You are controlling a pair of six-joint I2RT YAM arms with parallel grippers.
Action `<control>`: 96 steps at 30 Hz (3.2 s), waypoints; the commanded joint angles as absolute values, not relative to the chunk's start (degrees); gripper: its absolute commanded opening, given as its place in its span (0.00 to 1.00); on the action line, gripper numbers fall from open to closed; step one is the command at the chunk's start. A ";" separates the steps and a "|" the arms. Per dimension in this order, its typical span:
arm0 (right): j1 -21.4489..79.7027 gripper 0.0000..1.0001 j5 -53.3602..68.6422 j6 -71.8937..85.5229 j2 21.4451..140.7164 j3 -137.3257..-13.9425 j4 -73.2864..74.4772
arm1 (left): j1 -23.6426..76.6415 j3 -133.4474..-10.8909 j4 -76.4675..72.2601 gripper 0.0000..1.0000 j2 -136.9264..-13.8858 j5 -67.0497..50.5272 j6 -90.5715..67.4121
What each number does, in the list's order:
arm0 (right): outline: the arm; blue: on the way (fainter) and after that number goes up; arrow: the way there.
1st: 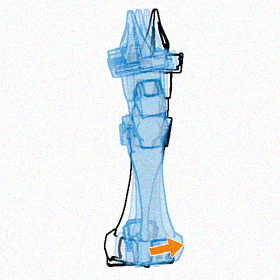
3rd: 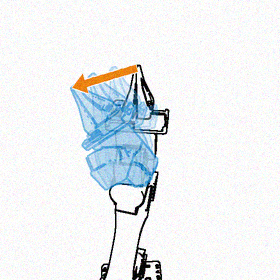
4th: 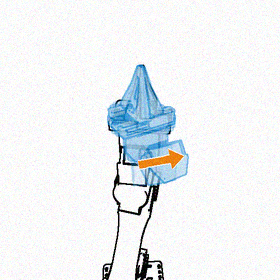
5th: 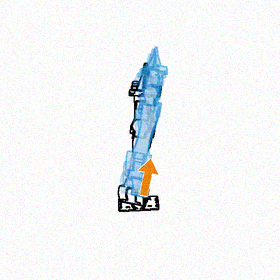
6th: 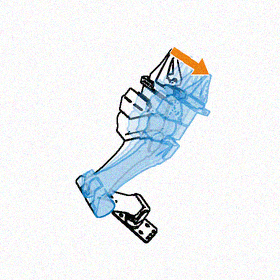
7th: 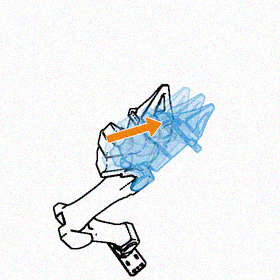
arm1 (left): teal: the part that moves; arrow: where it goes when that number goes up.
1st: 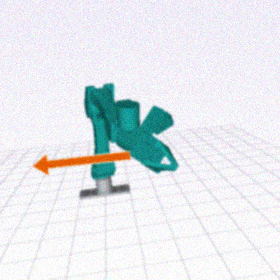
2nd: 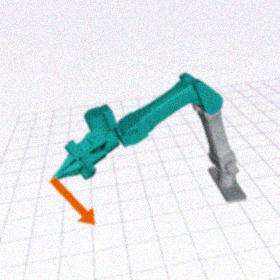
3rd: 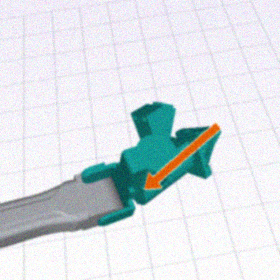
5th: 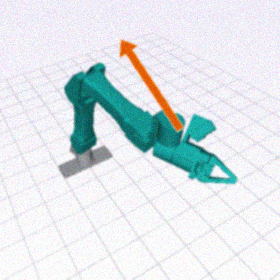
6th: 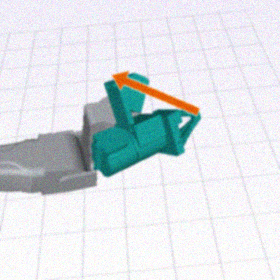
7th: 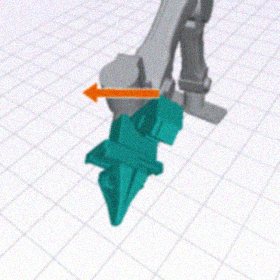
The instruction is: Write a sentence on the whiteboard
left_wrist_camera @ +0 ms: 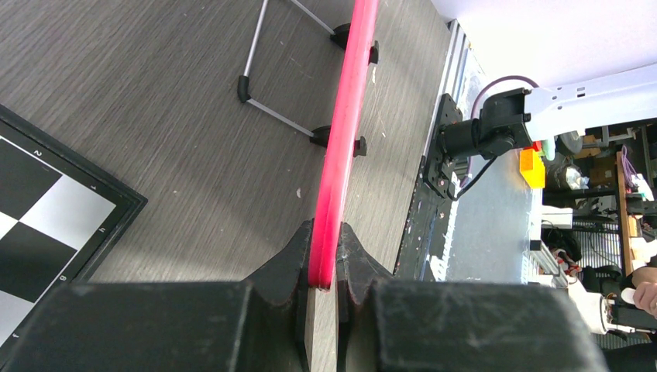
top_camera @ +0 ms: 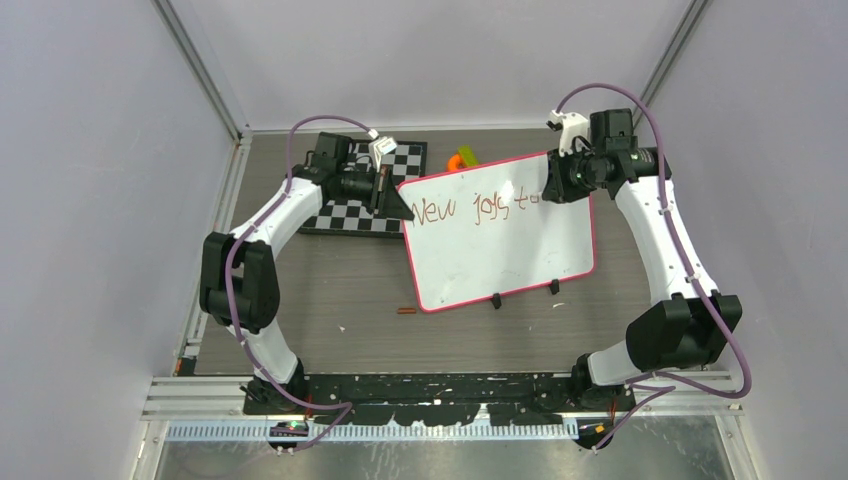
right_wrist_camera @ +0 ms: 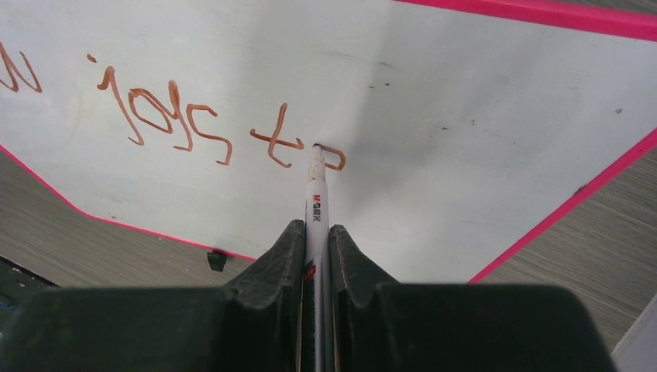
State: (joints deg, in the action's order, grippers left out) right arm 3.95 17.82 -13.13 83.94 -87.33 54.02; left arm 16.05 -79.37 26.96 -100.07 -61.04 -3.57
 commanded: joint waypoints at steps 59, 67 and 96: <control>29.86 0.00 11.79 -6.47 72.85 -64.05 36.46 | 18.90 -72.96 20.48 0.19 -102.35 -57.82 -4.97; 29.83 0.00 7.98 -6.00 73.58 -65.05 35.27 | 18.90 -72.97 20.48 0.00 -102.15 -57.53 -5.17; 30.32 0.00 8.72 -7.91 74.82 -62.15 37.86 | 18.90 -73.31 20.88 0.00 -101.73 -57.44 -4.75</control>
